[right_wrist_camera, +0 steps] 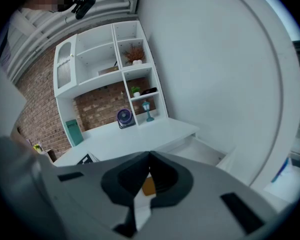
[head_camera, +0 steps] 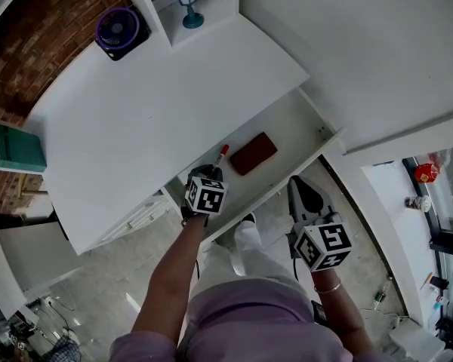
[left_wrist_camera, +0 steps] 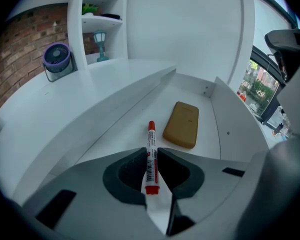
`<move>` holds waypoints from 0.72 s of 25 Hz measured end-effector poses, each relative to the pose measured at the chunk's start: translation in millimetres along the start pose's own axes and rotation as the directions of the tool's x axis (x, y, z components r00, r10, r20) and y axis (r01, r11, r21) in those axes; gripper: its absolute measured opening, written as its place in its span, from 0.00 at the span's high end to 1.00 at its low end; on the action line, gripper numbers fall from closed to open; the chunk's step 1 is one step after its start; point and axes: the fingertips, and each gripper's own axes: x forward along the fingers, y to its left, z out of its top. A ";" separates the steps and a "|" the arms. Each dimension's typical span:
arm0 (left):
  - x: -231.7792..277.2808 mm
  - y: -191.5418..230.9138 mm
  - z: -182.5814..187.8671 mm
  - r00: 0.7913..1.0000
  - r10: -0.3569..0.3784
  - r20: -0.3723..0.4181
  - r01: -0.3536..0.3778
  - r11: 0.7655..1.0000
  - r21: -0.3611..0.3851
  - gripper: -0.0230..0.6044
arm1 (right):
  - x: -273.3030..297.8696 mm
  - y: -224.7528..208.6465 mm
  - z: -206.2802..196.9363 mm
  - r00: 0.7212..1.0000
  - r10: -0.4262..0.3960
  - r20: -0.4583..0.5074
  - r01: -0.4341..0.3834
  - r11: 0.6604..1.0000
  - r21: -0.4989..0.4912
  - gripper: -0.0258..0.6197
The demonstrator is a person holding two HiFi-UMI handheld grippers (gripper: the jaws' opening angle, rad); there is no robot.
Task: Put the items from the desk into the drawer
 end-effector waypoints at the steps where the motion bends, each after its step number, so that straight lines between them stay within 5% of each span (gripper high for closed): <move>1: 1.2 -0.4 -0.3 1.000 0.000 -0.002 0.000 1.000 0.001 0.86 | 0.2 -0.7 -0.4 1.000 0.000 -0.001 0.000 1.000 0.001 0.96; 18: 22.7 -2.6 -16.7 0.996 -0.014 -0.086 0.016 1.000 0.021 0.86 | 3.8 -8.6 -3.6 1.000 -0.017 -0.013 0.017 1.000 0.009 0.95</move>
